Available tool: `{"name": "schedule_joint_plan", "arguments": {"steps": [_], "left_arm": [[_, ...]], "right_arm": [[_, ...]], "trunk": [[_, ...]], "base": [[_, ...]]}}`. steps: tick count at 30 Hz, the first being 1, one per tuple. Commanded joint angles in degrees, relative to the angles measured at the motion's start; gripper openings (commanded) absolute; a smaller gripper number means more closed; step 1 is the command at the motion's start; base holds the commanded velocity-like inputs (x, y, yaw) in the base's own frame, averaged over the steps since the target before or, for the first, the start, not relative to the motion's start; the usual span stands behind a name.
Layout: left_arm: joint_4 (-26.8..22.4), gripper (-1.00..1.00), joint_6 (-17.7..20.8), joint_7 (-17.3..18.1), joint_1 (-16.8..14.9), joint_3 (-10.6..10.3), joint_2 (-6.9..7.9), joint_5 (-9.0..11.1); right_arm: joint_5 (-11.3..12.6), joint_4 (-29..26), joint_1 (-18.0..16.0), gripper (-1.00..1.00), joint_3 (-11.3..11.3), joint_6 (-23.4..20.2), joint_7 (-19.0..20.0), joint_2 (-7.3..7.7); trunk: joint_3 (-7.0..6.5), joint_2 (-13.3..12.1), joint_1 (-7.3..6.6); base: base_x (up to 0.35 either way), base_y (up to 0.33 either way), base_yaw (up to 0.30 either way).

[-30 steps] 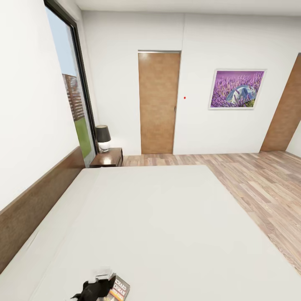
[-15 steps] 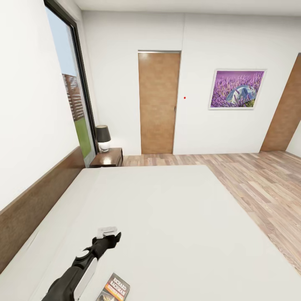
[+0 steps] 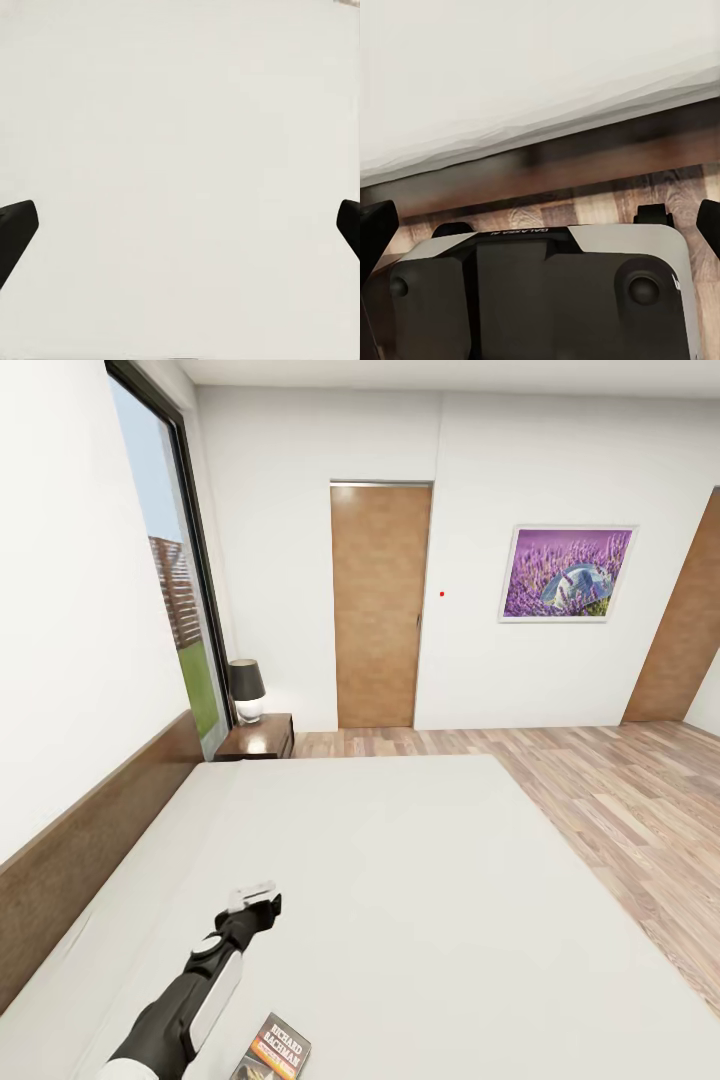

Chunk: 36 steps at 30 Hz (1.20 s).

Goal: In the bedroom, move the book from the bed onto either nightstand, and place the two sandals side by side next to the bed.

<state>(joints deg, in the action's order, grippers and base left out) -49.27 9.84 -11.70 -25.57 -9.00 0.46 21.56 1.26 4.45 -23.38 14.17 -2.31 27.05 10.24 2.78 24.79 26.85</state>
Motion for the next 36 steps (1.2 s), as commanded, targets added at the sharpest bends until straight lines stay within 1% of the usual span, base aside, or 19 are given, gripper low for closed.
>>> {"name": "schedule_joint_plan", "arguments": {"steps": [1,2,3,4,7,8,11,15,16,18,19,20,21,25,30,36], "left_arm": [[0.1,1.00,0.2,-0.8,-0.1,0.1,0.02,0.9],[0.5,1.00,0.2,-1.1,-0.1,0.5,-0.01,1.4],[1.9,1.00,0.1,-1.8,-0.1,1.0,-0.06,2.0],[4.3,1.00,0.1,-2.4,-0.1,1.6,-0.08,2.7],[6.7,1.00,0.1,-2.8,-0.2,1.9,-0.09,3.0],[8.3,1.00,0.2,-3.0,-0.4,2.0,-0.08,3.2],[10.5,1.00,0.9,-3.8,-1.2,2.1,-0.04,3.5],[11.2,1.00,7.2,-4.2,-1.9,2.1,-0.02,5.5],[11.2,1.00,9.9,-4.1,-2.0,2.1,0.00,7.0],[11.2,1.00,11.8,-4.0,-2.1,2.1,0.07,8.9],[10.8,1.00,13.3,-3.9,-2.2,2.2,0.19,11.6],[10.4,1.00,13.8,-3.8,-2.2,2.2,0.29,13.0],[10.3,1.00,14.0,-3.8,-2.2,2.2,0.35,13.6],[9.8,1.00,13.8,-3.7,-2.2,2.3,0.89,15.0],[9.6,1.00,13.5,-3.7,-2.2,2.3,1.35,15.6],[9.5,1.00,13.4,-3.7,-2.2,2.3,1.45,15.8]], "right_arm": [[0.1,0.1,-0.1,1.00,0.4,-0.2,0.2,0.04],[0.1,0.1,-0.1,1.00,0.4,-0.2,0.2,0.04],[0.1,0.1,-0.1,1.00,0.4,-0.2,0.2,0.04],[0.1,0.1,-0.1,1.00,0.4,-0.2,0.2,0.04],[0.1,0.1,-0.1,1.00,0.4,-0.2,0.2,0.04],[0.1,0.1,-0.1,1.00,0.4,-0.2,0.2,0.06],[0.1,0.1,-0.1,1.00,0.4,-0.2,0.3,0.10],[0.2,0.1,-0.1,1.00,0.4,-0.2,0.3,0.12],[0.2,0.1,-0.1,1.00,0.4,-0.2,0.3,0.12],[0.2,0.1,-0.1,1.00,0.4,-0.2,0.3,0.12],[0.3,0.1,-0.1,1.00,0.4,-0.2,0.4,0.13],[0.4,0.1,-0.1,1.00,0.4,-0.2,0.4,0.13],[0.4,0.1,-0.1,1.00,0.4,-0.2,0.4,0.13],[0.4,0.1,-0.1,1.00,0.4,-0.2,0.6,0.19],[0.4,0.1,-0.1,1.00,0.4,-0.2,0.7,0.21],[0.3,0.1,-0.1,1.00,0.4,-0.2,0.7,0.21]], "trunk": [[0.13,0.1,0.04],[0.13,0.1,0.04],[0.13,0.1,0.04],[0.13,0.1,0.04],[0.13,0.1,0.04],[0.13,0.1,0.04],[0.13,0.1,0.04],[0.13,0.1,0.04],[0.13,0.1,0.04],[0.13,0.1,0.04],[0.13,0.1,0.04],[0.13,0.1,0.04],[0.13,0.1,0.04],[0.13,0.1,0.04],[0.16,0.1,0.04],[0.53,0.1,0.04]], "base": [[0.000,0.000,0.000],[0.000,0.000,0.000],[0.000,0.000,0.000],[0.000,0.000,0.000],[0.000,0.000,0.000],[0.000,0.000,0.000],[0.000,0.000,0.000],[0.000,0.000,0.000],[0.000,0.000,0.000],[0.000,0.000,0.000],[0.000,0.000,0.000],[0.000,0.000,0.000],[0.000,0.000,0.000],[0.000,0.000,0.000],[0.000,0.000,0.004],[0.000,0.000,0.044]]}}
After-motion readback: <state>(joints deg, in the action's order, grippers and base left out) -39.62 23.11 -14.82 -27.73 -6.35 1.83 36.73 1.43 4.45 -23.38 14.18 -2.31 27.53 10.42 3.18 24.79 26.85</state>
